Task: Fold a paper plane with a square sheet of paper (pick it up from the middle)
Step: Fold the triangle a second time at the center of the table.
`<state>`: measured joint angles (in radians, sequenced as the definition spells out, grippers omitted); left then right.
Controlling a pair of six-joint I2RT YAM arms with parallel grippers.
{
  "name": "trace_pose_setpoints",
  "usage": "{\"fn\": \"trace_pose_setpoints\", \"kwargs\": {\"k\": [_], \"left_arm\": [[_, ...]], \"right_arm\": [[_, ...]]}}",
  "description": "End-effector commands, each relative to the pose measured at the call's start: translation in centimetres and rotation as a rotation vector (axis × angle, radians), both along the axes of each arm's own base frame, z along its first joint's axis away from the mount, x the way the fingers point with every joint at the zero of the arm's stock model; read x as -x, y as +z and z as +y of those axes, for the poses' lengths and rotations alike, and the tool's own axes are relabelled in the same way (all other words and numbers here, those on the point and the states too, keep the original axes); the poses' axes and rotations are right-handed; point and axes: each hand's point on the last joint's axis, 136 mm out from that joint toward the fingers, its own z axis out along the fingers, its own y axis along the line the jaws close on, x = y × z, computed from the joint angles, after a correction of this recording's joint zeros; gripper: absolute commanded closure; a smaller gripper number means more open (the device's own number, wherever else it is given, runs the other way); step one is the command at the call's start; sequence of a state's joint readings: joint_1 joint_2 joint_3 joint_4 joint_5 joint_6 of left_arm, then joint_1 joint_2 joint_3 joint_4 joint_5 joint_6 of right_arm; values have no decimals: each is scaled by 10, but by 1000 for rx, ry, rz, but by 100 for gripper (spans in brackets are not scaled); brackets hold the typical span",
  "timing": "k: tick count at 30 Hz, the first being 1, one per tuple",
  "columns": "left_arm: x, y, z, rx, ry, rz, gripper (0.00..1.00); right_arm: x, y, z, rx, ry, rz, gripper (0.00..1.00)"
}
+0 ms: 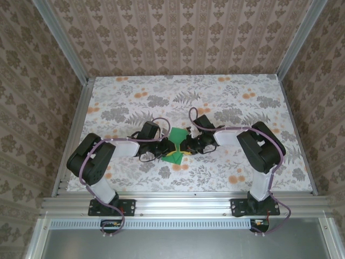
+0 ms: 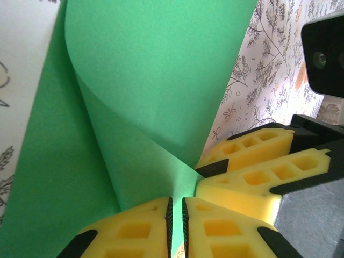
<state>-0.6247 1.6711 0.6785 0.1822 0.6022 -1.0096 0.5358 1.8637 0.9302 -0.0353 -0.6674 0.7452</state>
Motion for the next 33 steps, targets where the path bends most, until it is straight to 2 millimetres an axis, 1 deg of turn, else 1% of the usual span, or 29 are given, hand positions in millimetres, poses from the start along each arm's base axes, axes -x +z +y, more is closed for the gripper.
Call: {"fn": "trace_pose_setpoints", "kwargs": {"k": [1, 3, 6, 8, 9, 14, 19, 23, 26, 33], "left_arm": [[-7, 18, -2, 21, -2, -38, 82], [-6, 21, 1, 19, 3, -46, 76], [-5, 25, 9, 11, 14, -62, 66], [-3, 23, 16, -1, 25, -60, 61], [-2, 22, 19, -7, 31, -60, 60], [8, 1, 31, -72, 39, -15, 59], [12, -8, 36, -110, 34, 9, 62], [13, -11, 38, -134, 23, 14, 71], [14, -12, 40, -154, 16, 17, 75], [17, -16, 41, -163, 0, 33, 80]], "right_arm": [[-3, 3, 7, -22, 2, 0, 90], [-3, 1, 2, 15, 5, -9, 93], [-3, -2, -4, 67, 23, -31, 94], [-4, -2, -6, 86, 35, -39, 94], [-3, -2, -7, 91, 43, -41, 94], [-5, -2, -8, 106, 64, -58, 94], [-7, -3, -9, 132, 87, -76, 94], [-11, -4, -10, 156, 101, -86, 93], [-12, -6, -11, 168, 107, -89, 93], [-17, -7, -12, 188, 114, -102, 93]]}}
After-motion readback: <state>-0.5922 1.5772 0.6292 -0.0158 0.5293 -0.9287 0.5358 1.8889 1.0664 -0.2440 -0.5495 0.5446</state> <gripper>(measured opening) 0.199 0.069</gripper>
